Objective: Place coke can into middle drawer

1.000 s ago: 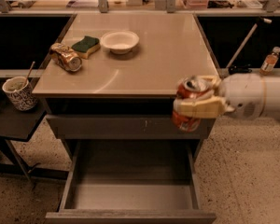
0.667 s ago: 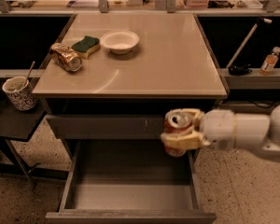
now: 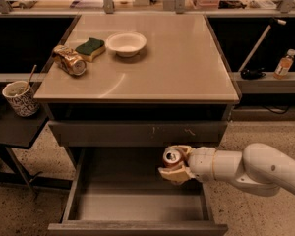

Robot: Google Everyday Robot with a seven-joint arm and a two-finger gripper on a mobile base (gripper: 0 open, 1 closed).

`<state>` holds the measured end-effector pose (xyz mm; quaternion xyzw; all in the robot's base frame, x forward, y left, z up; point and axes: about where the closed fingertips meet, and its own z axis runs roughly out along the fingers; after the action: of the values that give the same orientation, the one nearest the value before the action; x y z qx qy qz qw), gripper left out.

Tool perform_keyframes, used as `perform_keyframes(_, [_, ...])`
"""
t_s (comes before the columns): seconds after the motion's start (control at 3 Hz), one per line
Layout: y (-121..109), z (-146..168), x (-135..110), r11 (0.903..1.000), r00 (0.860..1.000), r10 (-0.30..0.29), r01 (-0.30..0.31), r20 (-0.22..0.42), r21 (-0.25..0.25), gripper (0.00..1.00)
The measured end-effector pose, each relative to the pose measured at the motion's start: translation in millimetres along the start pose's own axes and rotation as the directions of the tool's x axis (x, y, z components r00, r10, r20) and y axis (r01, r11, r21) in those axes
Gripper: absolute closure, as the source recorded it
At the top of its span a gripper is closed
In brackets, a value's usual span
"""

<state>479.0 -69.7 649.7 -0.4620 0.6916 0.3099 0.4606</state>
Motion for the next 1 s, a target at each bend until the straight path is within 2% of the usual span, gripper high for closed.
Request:
perform_keyframes(0.33, [-10.3,0.9,2.3,0.9992,1.0,0.002,-0.001,-0.009,0.04,1.0])
perform_keyframes(0.67, [-4.4,15.1,24.1,0.9989,0.999,0.031,-0.03,-0.023,0.036,1.0])
perform_keyframes(1.0, [6.8,52.3,77.8,1.0,0.997,0.007,-0.007,-0.083,0.005,1.0])
